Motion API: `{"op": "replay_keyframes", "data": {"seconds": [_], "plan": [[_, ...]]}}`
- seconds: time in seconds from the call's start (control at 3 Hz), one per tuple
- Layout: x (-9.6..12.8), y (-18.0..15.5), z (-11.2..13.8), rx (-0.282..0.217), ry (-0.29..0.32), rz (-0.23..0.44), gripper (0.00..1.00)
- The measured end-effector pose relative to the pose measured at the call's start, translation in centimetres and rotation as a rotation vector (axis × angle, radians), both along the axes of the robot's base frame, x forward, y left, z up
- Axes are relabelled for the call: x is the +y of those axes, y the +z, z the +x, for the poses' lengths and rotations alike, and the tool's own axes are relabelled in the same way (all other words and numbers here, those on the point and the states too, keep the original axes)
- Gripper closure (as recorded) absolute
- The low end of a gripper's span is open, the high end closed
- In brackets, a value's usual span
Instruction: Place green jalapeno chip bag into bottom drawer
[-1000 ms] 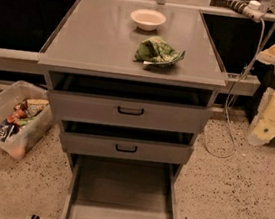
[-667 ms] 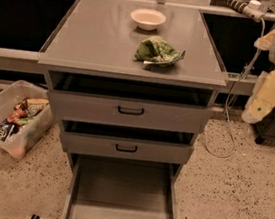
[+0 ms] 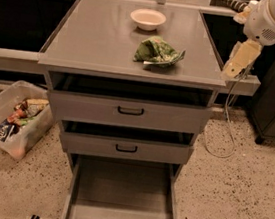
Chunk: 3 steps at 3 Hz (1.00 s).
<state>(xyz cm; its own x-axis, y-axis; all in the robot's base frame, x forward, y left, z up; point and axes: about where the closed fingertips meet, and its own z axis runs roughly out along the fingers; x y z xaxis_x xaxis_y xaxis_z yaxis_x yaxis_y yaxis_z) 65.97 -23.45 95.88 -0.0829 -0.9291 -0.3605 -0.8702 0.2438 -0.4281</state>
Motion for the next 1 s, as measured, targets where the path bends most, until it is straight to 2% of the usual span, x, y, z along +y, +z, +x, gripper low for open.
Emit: {"op": "replay_keyframes", "data": {"seconds": [0.33,0.67,1.0], "plan": [[0.0,0.0,0.0,0.000,0.000,0.000,0.00],[1.4,-1.5,2.6,-0.009,0.038,0.044,0.00],[4.4,-3.7,6.4,-0.017,0.103,0.088,0.00]]}}
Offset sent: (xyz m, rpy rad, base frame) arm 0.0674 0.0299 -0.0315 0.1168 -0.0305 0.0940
